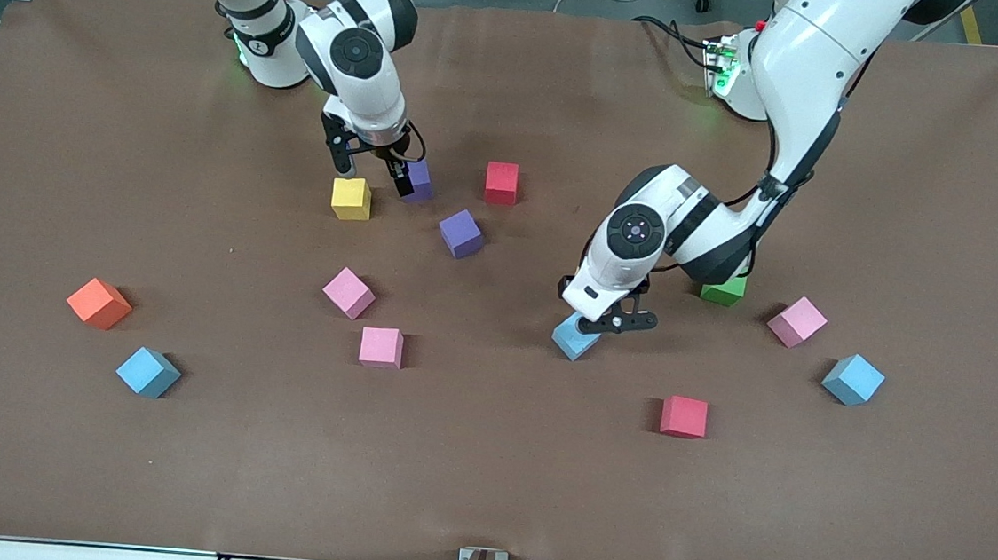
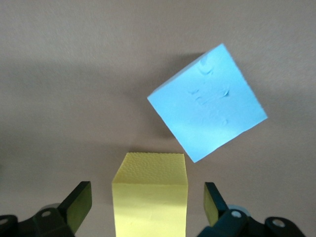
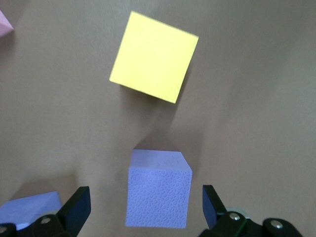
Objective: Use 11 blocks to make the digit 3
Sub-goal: 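Grasp the yellow cube with the left gripper while the right gripper grasps purple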
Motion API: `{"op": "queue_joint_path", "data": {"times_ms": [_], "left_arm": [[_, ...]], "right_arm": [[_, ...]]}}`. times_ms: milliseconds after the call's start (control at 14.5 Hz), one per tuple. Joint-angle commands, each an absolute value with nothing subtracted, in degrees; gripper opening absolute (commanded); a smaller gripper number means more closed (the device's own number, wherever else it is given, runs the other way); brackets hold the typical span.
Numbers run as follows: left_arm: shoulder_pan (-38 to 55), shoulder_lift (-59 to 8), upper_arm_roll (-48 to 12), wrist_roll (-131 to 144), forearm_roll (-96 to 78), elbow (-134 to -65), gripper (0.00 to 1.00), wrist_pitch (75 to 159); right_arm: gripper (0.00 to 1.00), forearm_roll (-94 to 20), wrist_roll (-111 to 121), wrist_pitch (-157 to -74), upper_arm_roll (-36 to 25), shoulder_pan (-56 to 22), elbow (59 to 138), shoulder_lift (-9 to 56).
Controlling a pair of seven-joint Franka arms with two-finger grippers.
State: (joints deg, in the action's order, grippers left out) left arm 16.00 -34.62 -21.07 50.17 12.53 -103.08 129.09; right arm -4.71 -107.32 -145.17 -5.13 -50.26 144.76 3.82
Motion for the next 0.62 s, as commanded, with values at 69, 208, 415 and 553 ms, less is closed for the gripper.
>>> {"op": "queue_joint_path", "data": {"times_ms": [69, 208, 415, 553], "left_arm": [[16.08, -35.33, -21.18, 51.5, 12.83, -102.75, 0.88, 128.85], [16.08, -35.77, -21.18, 53.77, 12.83, -102.83, 0.64, 128.85], [15.82, -32.98, -21.97, 63.15, 12.83, -104.4, 0.35, 128.23], [15.12, -28.24, -24.77, 72.02, 12.75, -109.31, 0.31, 128.23]], "right_arm": [[1.0, -5.45, -108.19, -149.14, -5.62, -52.82, 145.28, 8.08], [1.0, -5.45, -109.15, -150.73, -5.62, -52.91, 145.2, 9.48], [0.97, -5.45, -109.95, -152.05, -5.62, -52.82, 145.19, 10.19], [0.89, -5.45, -109.95, -151.61, -5.62, -52.82, 145.11, 10.2]]}}
